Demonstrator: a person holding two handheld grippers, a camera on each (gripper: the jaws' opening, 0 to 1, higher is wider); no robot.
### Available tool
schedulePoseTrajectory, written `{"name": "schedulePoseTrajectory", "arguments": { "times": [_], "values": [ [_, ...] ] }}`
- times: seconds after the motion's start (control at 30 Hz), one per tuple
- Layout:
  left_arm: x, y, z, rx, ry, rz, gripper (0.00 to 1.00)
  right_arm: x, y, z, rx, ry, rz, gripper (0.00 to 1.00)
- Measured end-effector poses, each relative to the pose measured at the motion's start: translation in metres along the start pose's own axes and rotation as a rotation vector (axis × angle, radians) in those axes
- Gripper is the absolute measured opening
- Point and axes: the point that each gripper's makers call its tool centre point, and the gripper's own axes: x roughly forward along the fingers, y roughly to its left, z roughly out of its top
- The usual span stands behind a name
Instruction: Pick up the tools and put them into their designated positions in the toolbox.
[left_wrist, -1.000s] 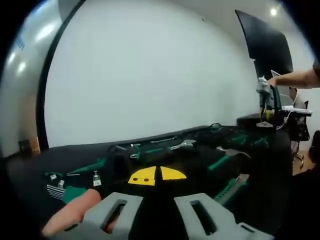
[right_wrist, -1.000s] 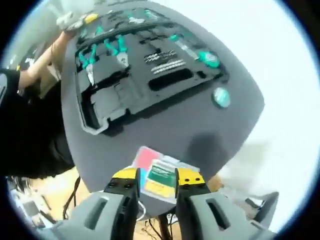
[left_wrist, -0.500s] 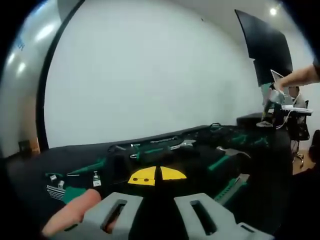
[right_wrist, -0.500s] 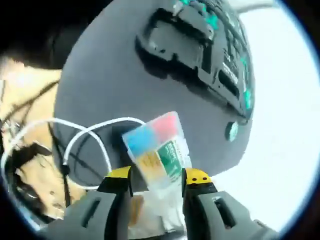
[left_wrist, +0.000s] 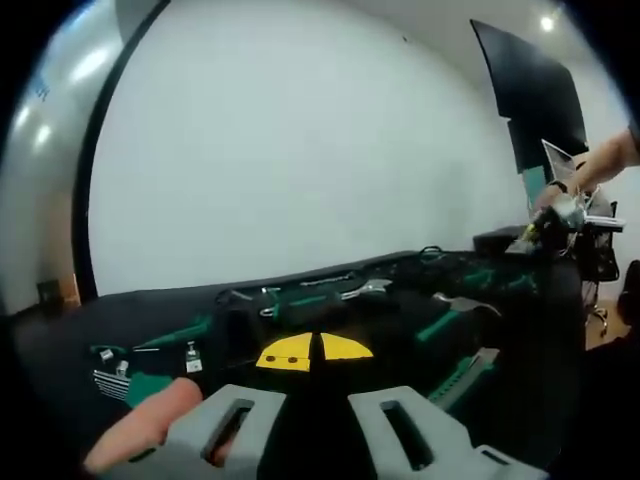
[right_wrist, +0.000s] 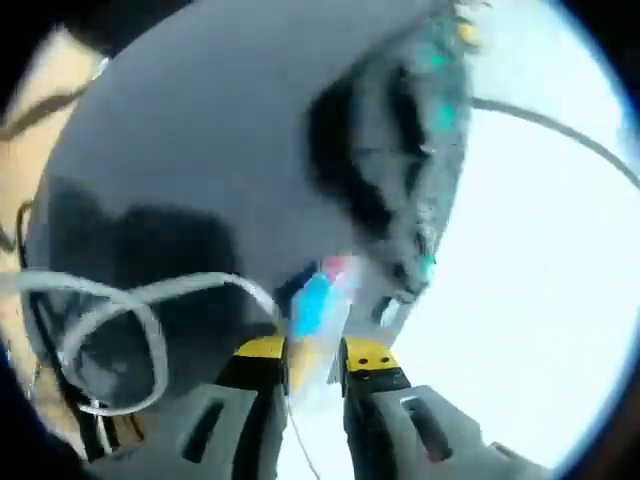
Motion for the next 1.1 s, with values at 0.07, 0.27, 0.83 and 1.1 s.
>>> {"name": "schedulePoseTrajectory", "arguments": {
  "times": [0.07, 0.27, 0.83, 1.1],
  "values": [
    [0.001, 0.001, -0.001, 0.004, 0.005, 0.001, 0.03, 0.004, -0.007, -0.001, 0.104, -0.019, 0.028, 0.15],
    [0.001, 0.002, -0.002, 0.007, 0.008, 0.002, 0.03, 0.031, -0.002, -0.001, 0.346, -0.048, 0.216, 0.18],
    [0.002, 0.003, 0.002, -0.005, -0.009, -0.008, 0.03, 0.005, -0.081, 0.029, 0.422, -0.088, -0.002, 0.16],
    [0.002, 0.005, 0.0, -0.007, -0.001, 0.003, 0.03, 0.003, -0.087, 0.12, 0.346, -0.21, -0.002, 0.16]
  ]
}}
